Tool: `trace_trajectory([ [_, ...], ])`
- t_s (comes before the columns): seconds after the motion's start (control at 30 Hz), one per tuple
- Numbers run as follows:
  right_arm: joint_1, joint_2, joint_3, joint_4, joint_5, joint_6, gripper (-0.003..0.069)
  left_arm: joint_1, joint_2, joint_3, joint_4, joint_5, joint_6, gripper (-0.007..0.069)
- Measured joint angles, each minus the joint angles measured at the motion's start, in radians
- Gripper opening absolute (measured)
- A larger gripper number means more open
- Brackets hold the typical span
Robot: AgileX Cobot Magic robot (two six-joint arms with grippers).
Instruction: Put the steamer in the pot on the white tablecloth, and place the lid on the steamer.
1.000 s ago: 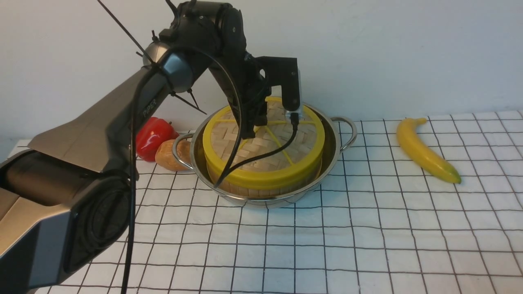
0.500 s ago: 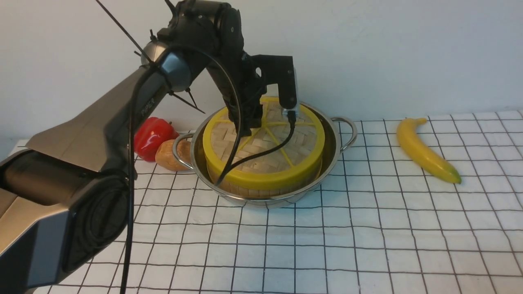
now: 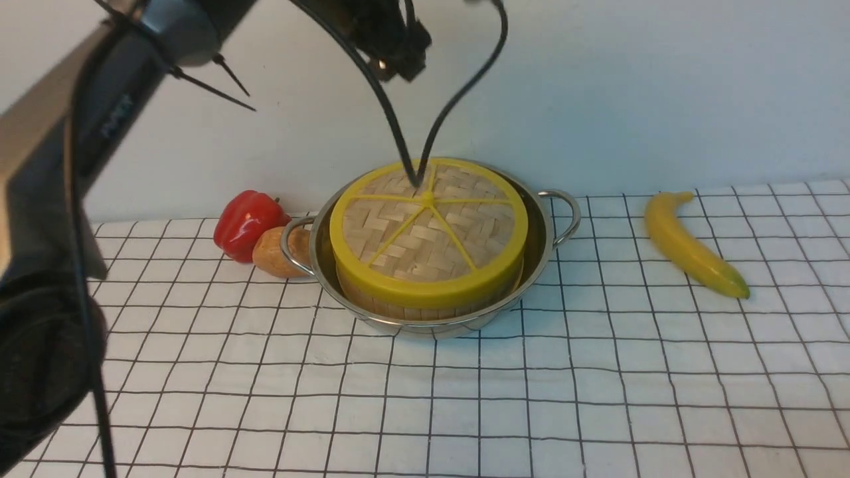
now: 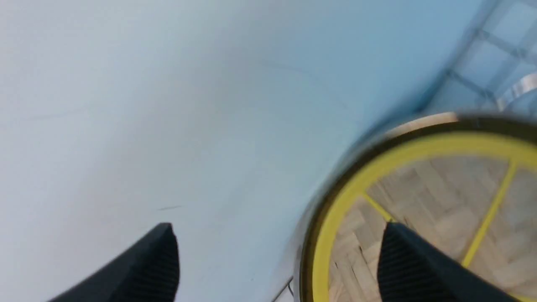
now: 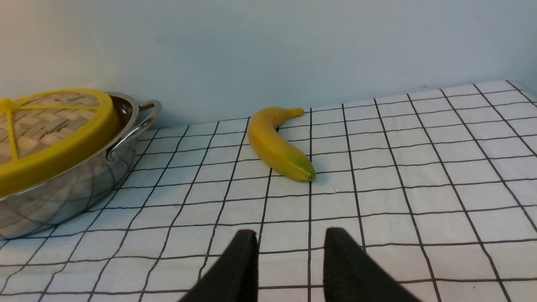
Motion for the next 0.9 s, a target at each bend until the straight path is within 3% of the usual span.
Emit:
trace_trajectory([
  [0.2,0.000,0.000,0.000,0.000,0.000,0.000,0.0242,0.000,-0.044,0.000,0.020,-0.044,-0.215,0.0449],
  [0.5,0.000,0.000,0.000,0.000,0.000,0.000,0.0242,0.000,-0.042,0.000,0.047,-0.055,-0.271,0.0276],
  [0.67,0.000,0.000,0.000,0.000,0.000,0.000,0.0242,0.006,-0.042,0.000,0.110,-0.038,-0.369,0.0191],
  [0.9,0.000,0.000,0.000,0.000,0.000,0.000,0.0242,0.011,-0.060,0.001,0.262,0.030,-0.527,0.0158],
])
